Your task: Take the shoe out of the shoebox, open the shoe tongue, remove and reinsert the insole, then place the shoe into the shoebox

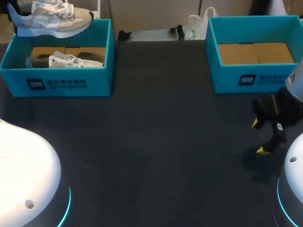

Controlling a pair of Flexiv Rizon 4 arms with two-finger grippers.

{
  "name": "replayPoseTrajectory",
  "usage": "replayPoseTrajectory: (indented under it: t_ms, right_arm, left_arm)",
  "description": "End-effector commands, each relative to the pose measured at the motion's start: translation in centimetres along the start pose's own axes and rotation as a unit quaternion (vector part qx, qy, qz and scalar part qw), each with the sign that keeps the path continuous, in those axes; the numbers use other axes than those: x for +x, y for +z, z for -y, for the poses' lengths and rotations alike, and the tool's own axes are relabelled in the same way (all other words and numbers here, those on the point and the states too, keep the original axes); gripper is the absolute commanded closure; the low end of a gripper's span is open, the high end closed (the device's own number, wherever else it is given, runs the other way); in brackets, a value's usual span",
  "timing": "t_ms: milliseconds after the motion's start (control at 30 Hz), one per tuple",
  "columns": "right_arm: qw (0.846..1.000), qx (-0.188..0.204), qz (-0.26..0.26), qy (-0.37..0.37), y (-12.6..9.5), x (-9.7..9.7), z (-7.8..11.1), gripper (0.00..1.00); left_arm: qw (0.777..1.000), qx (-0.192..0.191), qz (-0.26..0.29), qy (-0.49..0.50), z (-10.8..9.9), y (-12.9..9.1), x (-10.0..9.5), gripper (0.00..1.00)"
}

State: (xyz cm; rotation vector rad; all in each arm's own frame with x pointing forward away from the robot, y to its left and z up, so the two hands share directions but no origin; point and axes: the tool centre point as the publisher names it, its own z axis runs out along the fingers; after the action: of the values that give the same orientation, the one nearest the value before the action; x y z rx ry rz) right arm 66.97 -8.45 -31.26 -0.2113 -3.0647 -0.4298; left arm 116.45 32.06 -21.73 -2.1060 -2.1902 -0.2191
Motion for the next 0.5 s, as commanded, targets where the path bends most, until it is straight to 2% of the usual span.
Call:
replayPoseTrajectory:
  t_ms: [33, 400, 500]
  right_arm:
    - [1.0, 0.002, 0.001, 0.001, 0.1, 0.1, 0.0, 0.0]
    - [1.0, 0.002, 0.001, 0.001, 0.1, 0.1, 0.0, 0.0]
    - [1.0, 0.002, 0.001, 0.001, 0.1, 0.1, 0.0, 0.0]
  left_arm:
    - [1.0, -0.005, -0.007, -0.006, -0.6, 1.0, -0.9, 1.0]
    - [0.999, -0.001, -0.011, -0.048, -2.4, 4.2, -1.4, 1.0]
    - [0.999, 0.004, -0.003, -0.044, -2.0, 4.6, -1.7, 1.0]
